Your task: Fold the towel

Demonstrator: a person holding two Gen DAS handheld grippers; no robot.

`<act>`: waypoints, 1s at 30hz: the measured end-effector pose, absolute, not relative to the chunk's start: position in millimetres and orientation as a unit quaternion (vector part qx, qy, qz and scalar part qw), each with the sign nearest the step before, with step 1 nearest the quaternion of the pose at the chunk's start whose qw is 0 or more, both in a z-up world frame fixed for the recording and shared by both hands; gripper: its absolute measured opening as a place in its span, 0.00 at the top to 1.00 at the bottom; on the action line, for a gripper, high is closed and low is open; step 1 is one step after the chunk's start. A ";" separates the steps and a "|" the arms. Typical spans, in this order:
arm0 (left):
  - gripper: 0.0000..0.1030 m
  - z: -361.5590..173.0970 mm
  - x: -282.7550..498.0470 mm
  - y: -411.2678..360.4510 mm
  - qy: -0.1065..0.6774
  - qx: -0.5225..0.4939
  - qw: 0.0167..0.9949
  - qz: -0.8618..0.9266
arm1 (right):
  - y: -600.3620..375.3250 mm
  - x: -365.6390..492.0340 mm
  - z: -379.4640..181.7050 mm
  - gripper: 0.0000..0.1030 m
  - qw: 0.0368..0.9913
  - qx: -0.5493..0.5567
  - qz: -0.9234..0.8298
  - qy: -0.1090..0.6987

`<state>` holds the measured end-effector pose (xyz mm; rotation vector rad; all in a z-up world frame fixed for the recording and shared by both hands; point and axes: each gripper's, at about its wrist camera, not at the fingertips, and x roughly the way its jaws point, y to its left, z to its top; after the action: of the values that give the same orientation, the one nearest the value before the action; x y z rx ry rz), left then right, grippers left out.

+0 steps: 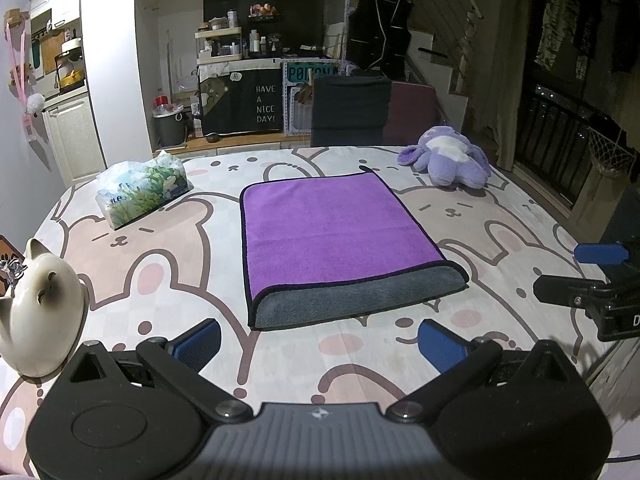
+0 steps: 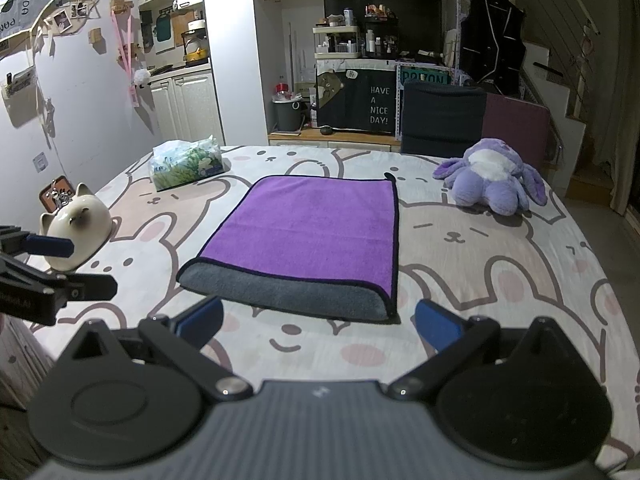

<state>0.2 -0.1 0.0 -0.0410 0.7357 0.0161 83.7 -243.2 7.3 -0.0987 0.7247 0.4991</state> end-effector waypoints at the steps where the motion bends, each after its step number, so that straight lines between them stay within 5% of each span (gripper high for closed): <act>1: 0.00 0.0 0.2 -0.1 0.360 -0.020 0.933 0.008 | -243.2 83.7 7.3 0.00 0.903 -0.048 0.242 0.351; 30: 0.00 0.1 0.0 -0.3 0.359 -0.019 0.933 0.008 | -242.1 83.8 6.4 0.00 0.903 -0.047 0.242 0.352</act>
<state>0.1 -0.3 0.1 -0.0392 0.7350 0.0161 83.8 -242.1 6.4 -0.0978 0.7282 0.5001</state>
